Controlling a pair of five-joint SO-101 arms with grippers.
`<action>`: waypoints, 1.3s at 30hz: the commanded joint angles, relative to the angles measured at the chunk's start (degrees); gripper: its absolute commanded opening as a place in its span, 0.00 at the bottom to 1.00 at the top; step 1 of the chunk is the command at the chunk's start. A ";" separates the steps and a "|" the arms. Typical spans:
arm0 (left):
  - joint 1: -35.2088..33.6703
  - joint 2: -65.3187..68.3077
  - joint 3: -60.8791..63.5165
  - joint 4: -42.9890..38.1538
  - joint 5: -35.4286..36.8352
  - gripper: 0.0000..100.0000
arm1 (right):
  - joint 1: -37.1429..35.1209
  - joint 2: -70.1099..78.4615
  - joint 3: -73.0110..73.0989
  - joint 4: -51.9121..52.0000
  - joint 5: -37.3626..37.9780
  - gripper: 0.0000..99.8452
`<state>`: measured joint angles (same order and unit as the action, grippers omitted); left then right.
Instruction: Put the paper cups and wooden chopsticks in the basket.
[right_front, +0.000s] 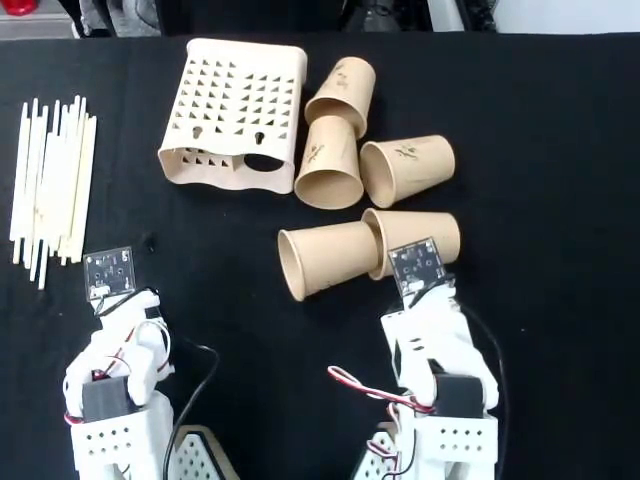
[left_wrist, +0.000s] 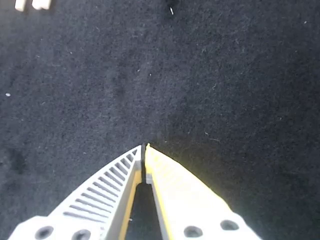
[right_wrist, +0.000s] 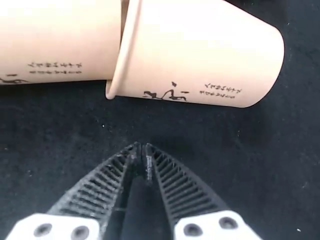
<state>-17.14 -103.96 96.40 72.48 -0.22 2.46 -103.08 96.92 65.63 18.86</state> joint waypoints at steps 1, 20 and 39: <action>0.57 -0.09 0.92 0.26 0.44 0.03 | -0.26 -3.56 -0.40 0.26 0.44 0.01; 0.57 -0.09 0.92 0.26 0.44 0.03 | -9.85 19.56 -40.48 -7.74 23.47 0.12; 0.57 -0.09 0.92 0.26 0.44 0.03 | -27.34 96.75 -64.22 -54.15 20.84 0.12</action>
<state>-17.14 -103.96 96.40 72.48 -0.22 -24.18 -11.30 36.00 18.68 40.84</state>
